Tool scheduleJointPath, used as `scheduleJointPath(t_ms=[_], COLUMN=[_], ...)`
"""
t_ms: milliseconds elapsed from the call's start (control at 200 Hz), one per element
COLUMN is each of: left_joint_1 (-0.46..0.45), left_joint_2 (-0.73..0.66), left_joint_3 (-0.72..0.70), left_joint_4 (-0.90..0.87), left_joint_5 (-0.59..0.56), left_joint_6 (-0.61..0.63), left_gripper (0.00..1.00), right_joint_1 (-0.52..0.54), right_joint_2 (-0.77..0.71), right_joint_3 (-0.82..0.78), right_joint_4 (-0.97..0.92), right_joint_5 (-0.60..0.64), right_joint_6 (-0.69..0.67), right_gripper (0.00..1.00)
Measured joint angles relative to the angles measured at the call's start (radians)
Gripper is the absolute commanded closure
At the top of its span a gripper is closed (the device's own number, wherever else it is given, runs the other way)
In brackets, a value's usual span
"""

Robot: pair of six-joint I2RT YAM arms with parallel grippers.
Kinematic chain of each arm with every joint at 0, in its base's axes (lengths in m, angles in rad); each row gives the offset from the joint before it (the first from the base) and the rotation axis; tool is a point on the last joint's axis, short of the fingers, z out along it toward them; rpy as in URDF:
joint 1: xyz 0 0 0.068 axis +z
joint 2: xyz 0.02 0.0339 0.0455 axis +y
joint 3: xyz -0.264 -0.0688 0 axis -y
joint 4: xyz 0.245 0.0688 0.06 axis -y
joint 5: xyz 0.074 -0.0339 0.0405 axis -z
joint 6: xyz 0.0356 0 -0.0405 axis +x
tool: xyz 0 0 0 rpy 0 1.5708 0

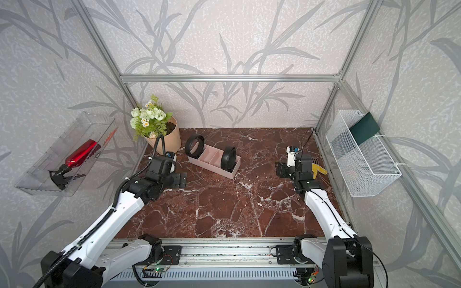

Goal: Place the belts into the storage roll
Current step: Reset both arms

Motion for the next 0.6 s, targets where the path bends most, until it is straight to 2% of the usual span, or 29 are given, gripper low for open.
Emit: scheduleJointPath(t_ms=[140, 300, 490, 600], left_joint_1=[0.031, 0.137, 0.283, 0.337], left_joint_2=[0.008, 0.089, 0.209, 0.306], left_joint_3=[-0.029, -0.043, -0.174, -0.266], left_joint_4=[0.023, 0.163, 0.467, 0.66], left_joint_5=[-0.085, -0.129, -0.072, -0.024], left_joint_6=[-0.036, -0.061, -0.03, 0.009], left_gripper=[0.01, 0.01, 0.02, 0.01], right_joint_1=[-0.004, -0.004, -0.004, -0.005], right_joint_2=[0.039, 0.183, 0.279, 0.319], right_joint_3=[-0.117, -0.203, -0.255, -0.259], right_joint_4=[0.13, 0.366, 0.613, 0.754], right_joint_5=[-0.016, -0.012, -0.008, -0.019], right_joint_6=[-0.063, -0.133, -0.187, -0.201], right_gripper=[0.4, 0.4, 0.39, 0.4])
